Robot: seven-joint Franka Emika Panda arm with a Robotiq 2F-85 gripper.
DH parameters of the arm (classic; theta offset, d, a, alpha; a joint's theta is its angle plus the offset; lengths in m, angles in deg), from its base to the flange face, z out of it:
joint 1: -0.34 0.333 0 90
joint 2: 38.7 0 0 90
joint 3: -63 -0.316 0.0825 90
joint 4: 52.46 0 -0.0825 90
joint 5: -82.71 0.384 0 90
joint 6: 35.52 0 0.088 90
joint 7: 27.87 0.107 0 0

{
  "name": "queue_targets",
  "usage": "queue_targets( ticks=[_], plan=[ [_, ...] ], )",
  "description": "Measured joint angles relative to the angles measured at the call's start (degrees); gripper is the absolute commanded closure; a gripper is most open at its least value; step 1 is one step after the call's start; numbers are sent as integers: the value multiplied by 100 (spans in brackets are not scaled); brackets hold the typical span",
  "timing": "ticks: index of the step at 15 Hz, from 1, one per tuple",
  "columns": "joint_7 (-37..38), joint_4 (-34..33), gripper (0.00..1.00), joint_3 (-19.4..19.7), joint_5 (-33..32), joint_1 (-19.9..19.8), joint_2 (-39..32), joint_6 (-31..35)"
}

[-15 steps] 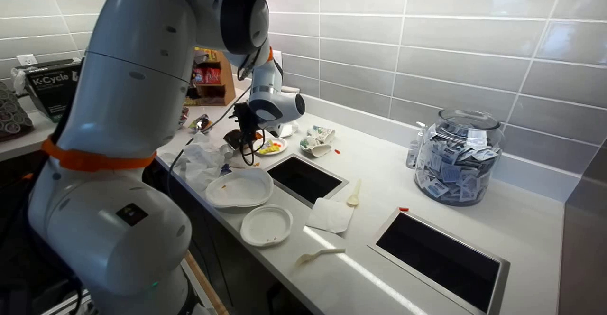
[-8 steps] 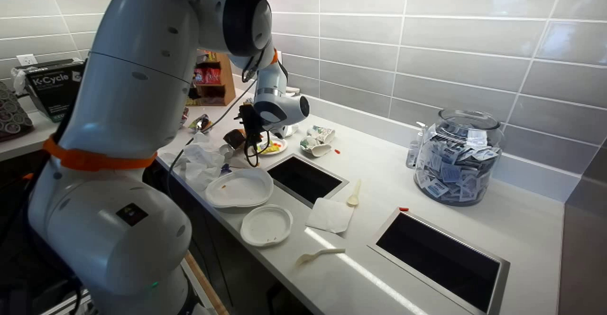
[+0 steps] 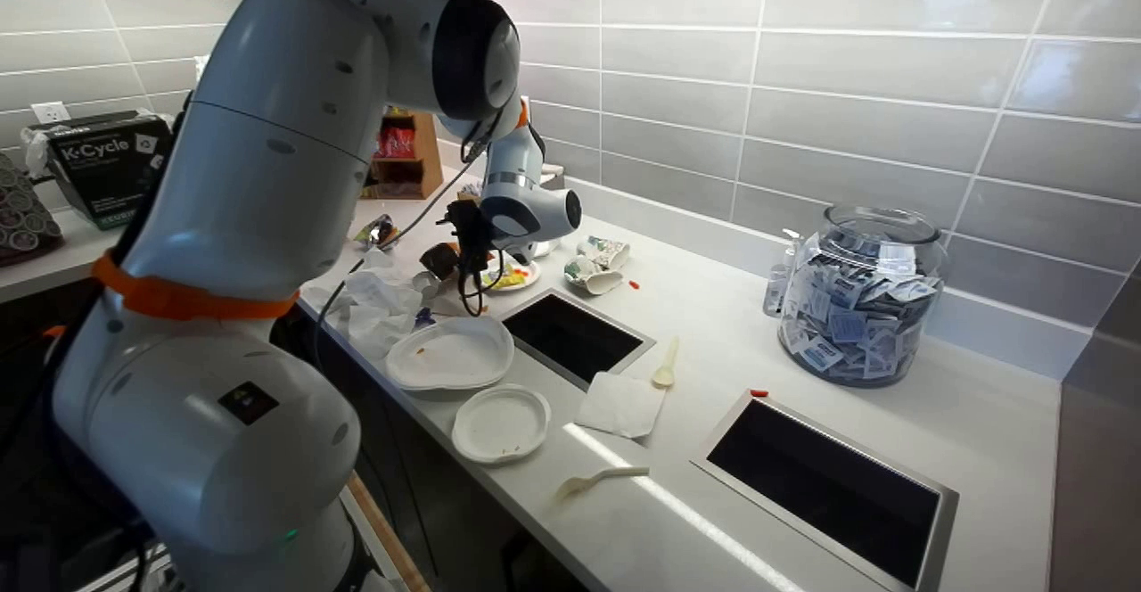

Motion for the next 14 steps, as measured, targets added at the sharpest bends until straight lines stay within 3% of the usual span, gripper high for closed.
queue_targets(
  ticks=[5, 6, 14],
  plan=[
    [-1, -359, 1, 4, -9, 26, -267, -144],
    [1, -420, 19, 9, -18, 38, -313, -144],
    [20, -711, 77, 78, -70, 93, -568, -144]
  ],
)
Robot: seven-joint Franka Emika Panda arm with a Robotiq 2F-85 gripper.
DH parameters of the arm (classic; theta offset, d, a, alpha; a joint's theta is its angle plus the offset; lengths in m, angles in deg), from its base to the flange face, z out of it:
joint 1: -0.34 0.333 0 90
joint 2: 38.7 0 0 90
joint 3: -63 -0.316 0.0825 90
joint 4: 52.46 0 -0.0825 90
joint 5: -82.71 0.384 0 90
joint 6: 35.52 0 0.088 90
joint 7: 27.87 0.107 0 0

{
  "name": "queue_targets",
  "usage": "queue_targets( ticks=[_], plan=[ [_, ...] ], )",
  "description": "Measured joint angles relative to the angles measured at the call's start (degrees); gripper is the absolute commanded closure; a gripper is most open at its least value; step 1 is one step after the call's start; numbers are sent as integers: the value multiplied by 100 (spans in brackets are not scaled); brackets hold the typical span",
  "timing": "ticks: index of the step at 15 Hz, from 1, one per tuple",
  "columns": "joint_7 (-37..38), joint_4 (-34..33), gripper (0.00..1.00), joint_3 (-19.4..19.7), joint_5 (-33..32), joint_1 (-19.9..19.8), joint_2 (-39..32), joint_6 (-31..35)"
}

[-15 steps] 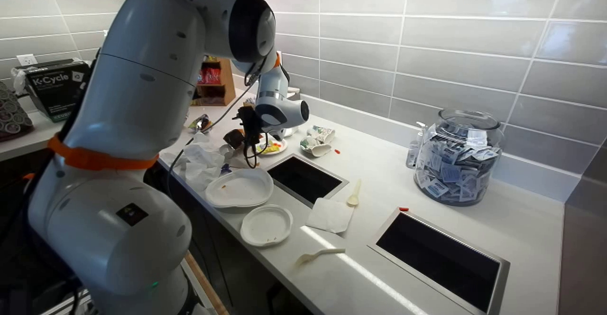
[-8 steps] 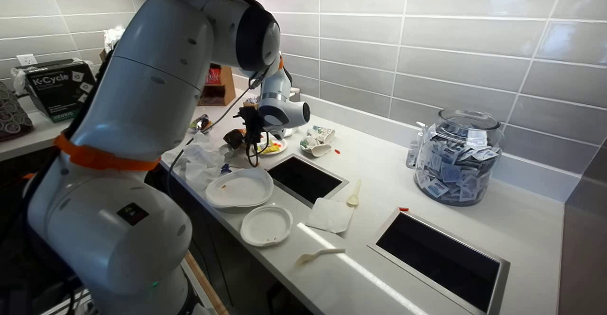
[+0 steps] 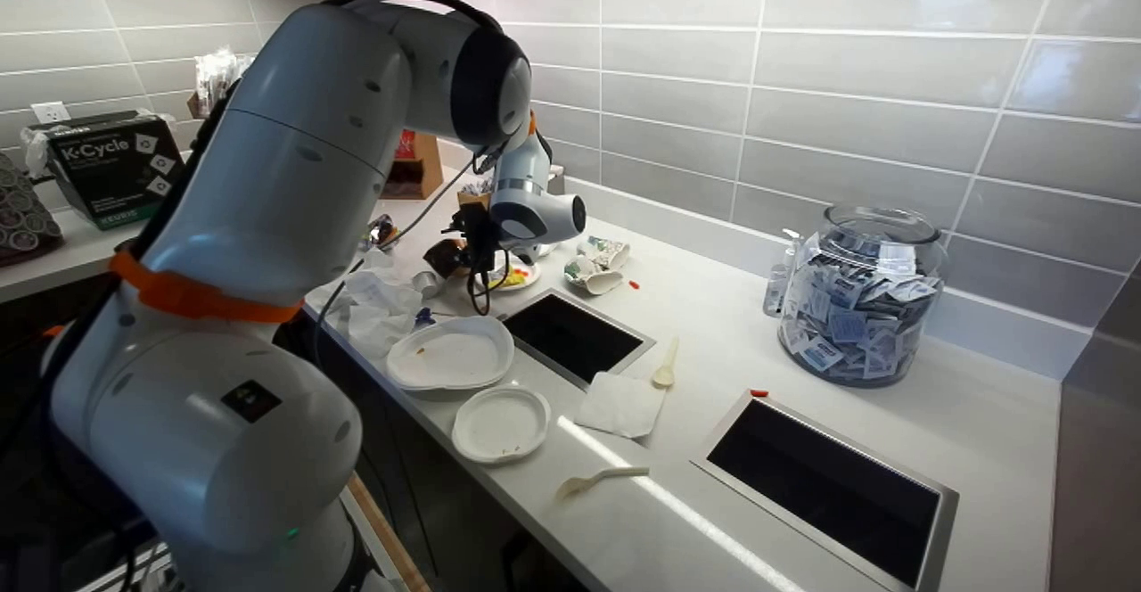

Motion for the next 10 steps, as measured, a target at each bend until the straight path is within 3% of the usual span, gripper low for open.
queue_targets(
  ticks=[3, 10],
  plan=[
    [-1, -28, 100, 10, -27, 0, -3, 0],
    [-34, -142, 100, 24, -238, -6, -3, -208]
  ],
)
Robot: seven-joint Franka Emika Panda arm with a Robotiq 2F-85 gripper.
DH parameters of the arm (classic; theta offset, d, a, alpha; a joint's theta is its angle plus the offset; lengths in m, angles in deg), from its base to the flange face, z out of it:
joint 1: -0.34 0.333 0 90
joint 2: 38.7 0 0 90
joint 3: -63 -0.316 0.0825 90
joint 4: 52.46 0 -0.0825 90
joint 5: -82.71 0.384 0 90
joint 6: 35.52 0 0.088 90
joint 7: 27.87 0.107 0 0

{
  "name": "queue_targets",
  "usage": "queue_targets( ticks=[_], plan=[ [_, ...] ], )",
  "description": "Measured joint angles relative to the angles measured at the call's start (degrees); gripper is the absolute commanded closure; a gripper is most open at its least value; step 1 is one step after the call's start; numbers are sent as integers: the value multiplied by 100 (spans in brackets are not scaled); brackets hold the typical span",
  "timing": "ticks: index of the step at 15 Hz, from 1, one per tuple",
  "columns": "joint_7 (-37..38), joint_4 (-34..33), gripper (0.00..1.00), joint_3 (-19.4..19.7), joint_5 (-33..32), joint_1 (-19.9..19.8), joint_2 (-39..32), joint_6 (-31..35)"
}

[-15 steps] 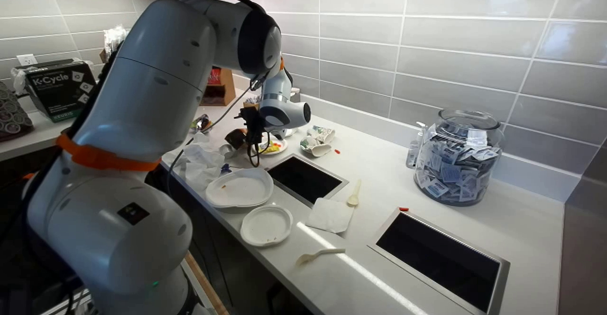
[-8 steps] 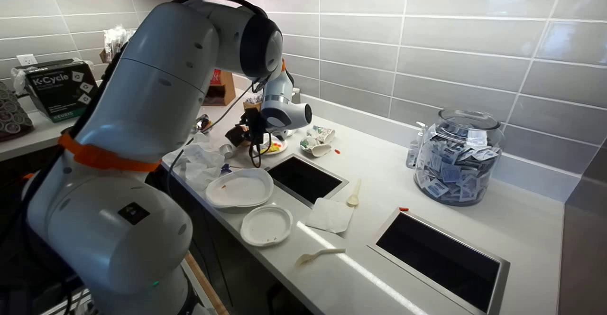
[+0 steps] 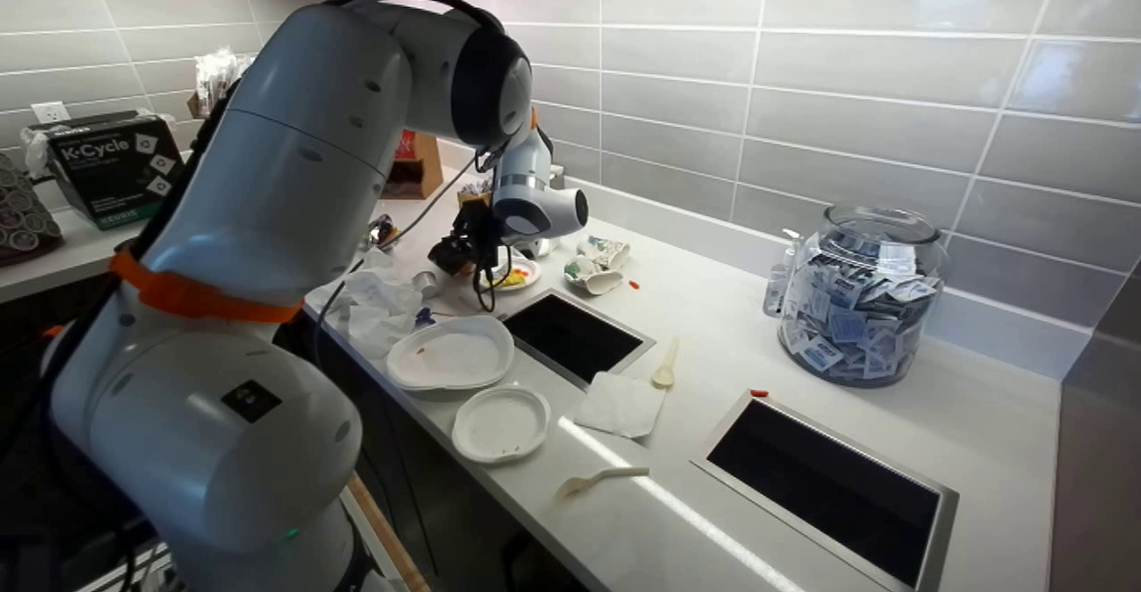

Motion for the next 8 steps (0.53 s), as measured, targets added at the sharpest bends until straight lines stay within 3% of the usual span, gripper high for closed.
queue_targets(
  ticks=[8],
  plan=[
    [-485, -146, 100, -13, -7, -88, 56, -233]
  ],
)
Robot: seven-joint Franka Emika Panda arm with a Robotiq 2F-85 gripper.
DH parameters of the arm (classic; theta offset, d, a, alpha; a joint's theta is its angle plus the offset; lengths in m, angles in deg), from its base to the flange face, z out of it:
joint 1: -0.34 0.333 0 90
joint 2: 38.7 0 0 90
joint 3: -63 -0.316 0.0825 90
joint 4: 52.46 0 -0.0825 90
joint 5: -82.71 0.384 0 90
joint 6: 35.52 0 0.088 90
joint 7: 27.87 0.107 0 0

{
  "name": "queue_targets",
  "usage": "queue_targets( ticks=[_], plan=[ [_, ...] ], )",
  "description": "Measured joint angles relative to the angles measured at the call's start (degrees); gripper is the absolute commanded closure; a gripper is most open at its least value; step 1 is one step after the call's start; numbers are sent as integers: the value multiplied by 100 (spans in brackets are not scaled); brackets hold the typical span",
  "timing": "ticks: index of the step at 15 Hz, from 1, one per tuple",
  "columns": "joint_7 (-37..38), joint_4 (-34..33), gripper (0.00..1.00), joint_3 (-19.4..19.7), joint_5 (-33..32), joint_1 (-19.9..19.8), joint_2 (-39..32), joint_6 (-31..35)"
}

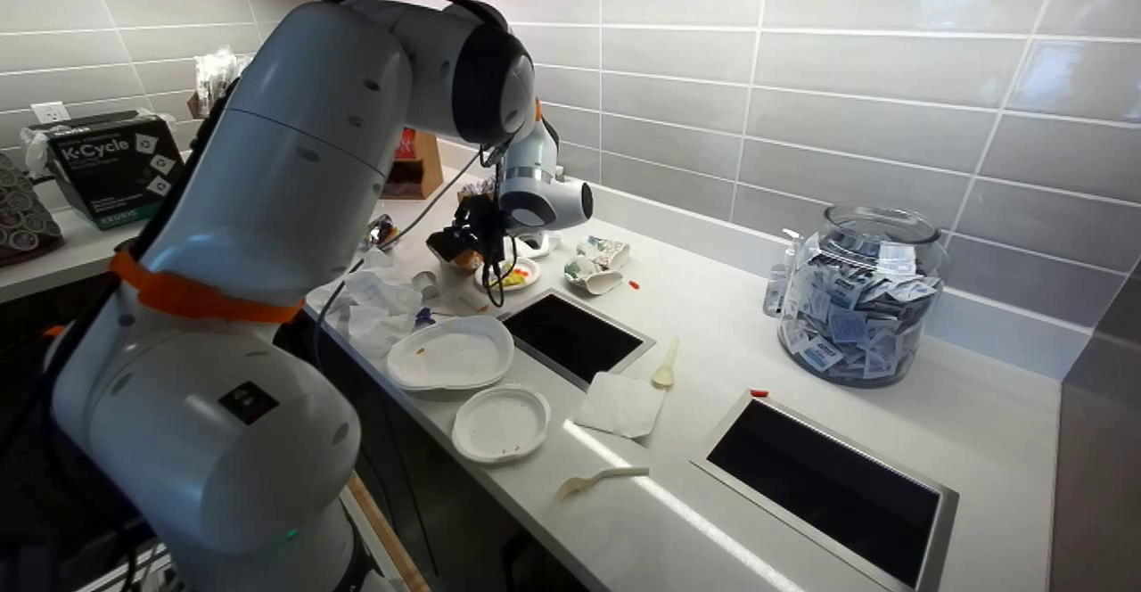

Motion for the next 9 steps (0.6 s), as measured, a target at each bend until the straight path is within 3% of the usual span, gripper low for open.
queue_targets(
  ticks=[9],
  plan=[
    [-535, -12, 100, -6, 86, -61, 336, -64]
  ],
)
